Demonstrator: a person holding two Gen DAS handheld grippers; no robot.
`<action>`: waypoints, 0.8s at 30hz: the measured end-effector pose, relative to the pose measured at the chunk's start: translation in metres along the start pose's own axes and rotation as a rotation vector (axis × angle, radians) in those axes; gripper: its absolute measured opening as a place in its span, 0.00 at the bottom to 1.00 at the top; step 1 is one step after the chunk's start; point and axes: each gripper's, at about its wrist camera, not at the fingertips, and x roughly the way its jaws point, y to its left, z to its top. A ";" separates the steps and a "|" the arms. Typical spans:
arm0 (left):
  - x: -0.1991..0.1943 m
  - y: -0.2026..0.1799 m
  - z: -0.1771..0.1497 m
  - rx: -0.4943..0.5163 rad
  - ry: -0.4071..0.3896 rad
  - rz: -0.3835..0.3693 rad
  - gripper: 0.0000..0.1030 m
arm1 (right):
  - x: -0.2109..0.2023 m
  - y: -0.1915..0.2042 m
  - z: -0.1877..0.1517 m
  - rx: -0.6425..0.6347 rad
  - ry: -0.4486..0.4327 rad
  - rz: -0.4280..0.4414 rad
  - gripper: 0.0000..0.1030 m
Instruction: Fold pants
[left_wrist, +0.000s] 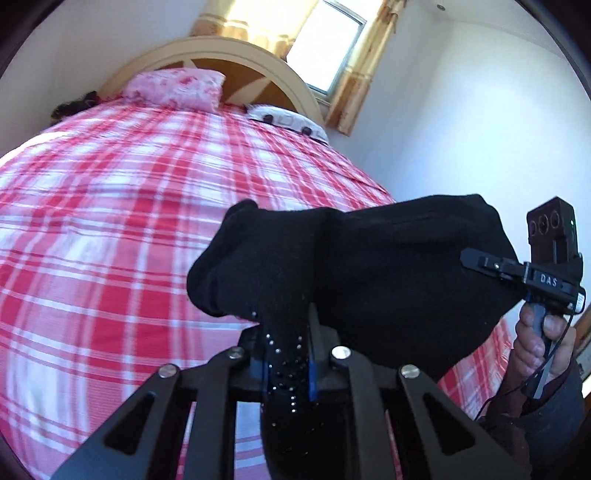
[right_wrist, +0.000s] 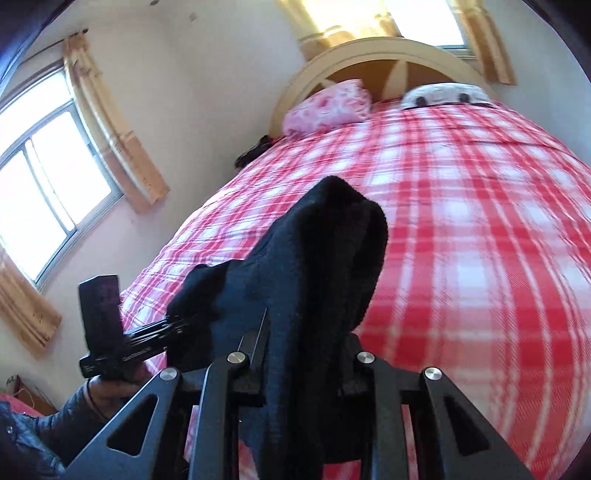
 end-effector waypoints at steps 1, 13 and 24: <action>-0.005 0.006 0.001 0.001 -0.006 0.021 0.14 | 0.012 0.006 0.006 -0.007 0.007 0.012 0.24; -0.030 0.061 0.008 -0.016 -0.051 0.178 0.13 | 0.090 0.054 0.038 -0.087 0.079 0.079 0.24; -0.039 0.091 0.015 -0.019 -0.068 0.227 0.12 | 0.132 0.075 0.059 -0.132 0.120 0.094 0.24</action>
